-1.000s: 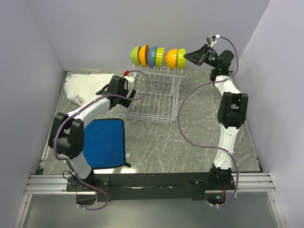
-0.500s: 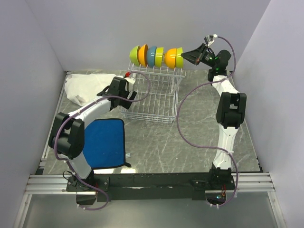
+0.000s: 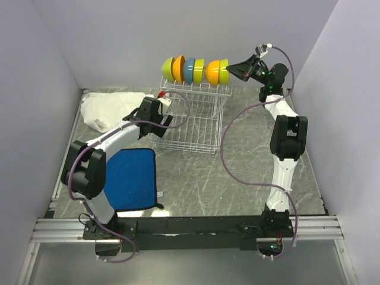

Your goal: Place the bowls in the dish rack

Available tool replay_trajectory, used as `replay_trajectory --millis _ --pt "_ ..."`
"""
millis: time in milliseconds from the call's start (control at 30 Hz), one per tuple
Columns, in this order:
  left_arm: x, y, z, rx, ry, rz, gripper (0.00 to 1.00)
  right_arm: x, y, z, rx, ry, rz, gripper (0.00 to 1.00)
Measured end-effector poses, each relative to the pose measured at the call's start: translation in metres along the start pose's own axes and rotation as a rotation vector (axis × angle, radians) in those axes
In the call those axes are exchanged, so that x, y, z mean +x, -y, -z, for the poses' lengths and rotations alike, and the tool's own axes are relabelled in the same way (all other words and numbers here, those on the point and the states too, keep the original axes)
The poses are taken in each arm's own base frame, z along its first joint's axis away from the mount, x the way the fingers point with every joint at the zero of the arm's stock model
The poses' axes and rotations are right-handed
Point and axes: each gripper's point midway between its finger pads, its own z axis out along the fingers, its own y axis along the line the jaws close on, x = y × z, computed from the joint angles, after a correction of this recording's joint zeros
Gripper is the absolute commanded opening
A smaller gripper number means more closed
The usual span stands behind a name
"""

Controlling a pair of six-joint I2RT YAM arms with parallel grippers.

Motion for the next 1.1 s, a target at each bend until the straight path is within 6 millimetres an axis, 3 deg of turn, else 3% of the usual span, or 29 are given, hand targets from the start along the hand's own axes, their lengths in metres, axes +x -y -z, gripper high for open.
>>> replay_trajectory --millis 833,1100 --pt "-0.003 0.008 0.001 0.010 0.006 -0.014 0.99 -0.004 -0.001 0.000 0.009 0.047 -0.059 0.00" --pt "-0.003 0.008 0.001 0.005 0.005 -0.015 1.00 0.001 -0.005 -0.013 0.003 0.035 -0.079 0.00"
